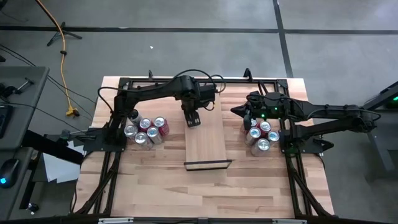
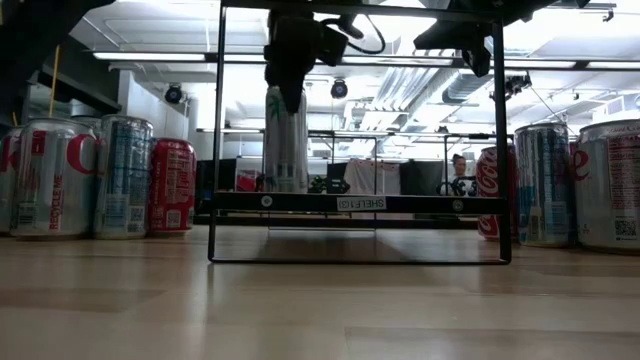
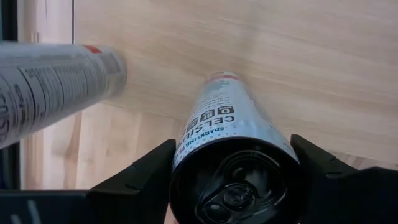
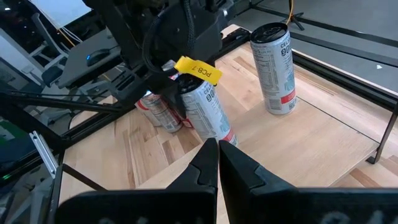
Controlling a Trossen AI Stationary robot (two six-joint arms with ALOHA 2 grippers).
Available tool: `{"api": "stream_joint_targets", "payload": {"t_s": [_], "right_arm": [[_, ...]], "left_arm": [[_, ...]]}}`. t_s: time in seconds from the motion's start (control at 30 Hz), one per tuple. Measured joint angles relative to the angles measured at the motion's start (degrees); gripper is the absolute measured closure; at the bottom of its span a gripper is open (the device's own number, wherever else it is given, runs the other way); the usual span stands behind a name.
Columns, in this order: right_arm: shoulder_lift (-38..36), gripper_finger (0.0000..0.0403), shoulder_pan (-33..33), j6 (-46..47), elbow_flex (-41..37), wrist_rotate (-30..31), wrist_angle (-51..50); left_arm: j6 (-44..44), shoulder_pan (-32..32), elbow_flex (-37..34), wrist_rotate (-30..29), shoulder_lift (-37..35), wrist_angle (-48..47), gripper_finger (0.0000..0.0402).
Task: Place canned beverage on shelf
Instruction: Put the right white/pink soda can on the shelf aligned with the other white/pink soda cans
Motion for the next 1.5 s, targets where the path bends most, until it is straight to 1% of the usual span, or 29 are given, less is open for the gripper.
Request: {"api": "stream_joint_targets", "payload": {"t_s": [0.13, 0.5, 0.73, 1.03, 1.13, 1.23, 1.33, 1.4, 1.5], "right_arm": [[0.0, 0.0403, 0.0, 0.0, 0.0, -0.1, 0.0], [0.0, 0.0403, 0.0, 0.0, 0.0, -0.1, 0.0], [0.0, 0.0403, 0.0, -0.1, 0.0, -0.1, 0.0], [0.0, 0.0403, 0.0, -0.1, 0.0, -0.1, 0.0], [0.0, 0.0403, 0.0, 0.0, 0.0, -0.1, 0.0], [0.0, 0.0403, 0.0, 0.0, 0.0, -0.1, 0.0], [0.0, 0.0403, 0.0, 0.0, 0.0, -0.1, 0.0], [0.0, 0.0403, 0.0, 0.0, 0.0, -0.1, 0.0], [0.0, 0.0403, 0.0, 0.0, 0.0, -0.1, 0.0]], "left_arm": [[0.2, -0.1, 0.0, 0.0, 0.0, 1.1, 0.0174], [0.7, -0.1, 0.1, 0.2, -0.2, 2.9, 0.0168], [0.9, -0.1, 4.0, 0.6, -0.4, 2.8, 0.0167], [0.6, 0.7, 12.2, 0.6, -0.4, 1.7, 0.0167], [-1.5, 1.0, 11.4, 0.6, -2.8, 1.6, 0.0175], [-4.3, 0.7, 11.2, 0.5, -5.8, 1.6, 0.0199], [-7.0, -1.3, 11.2, -1.4, -9.3, 3.4, 0.0247], [-8.9, -3.3, 11.1, -5.6, -11.9, 4.0, 0.0292], [-12.4, -6.2, 9.4, -14.6, -15.8, 5.0, 0.0372]]}}
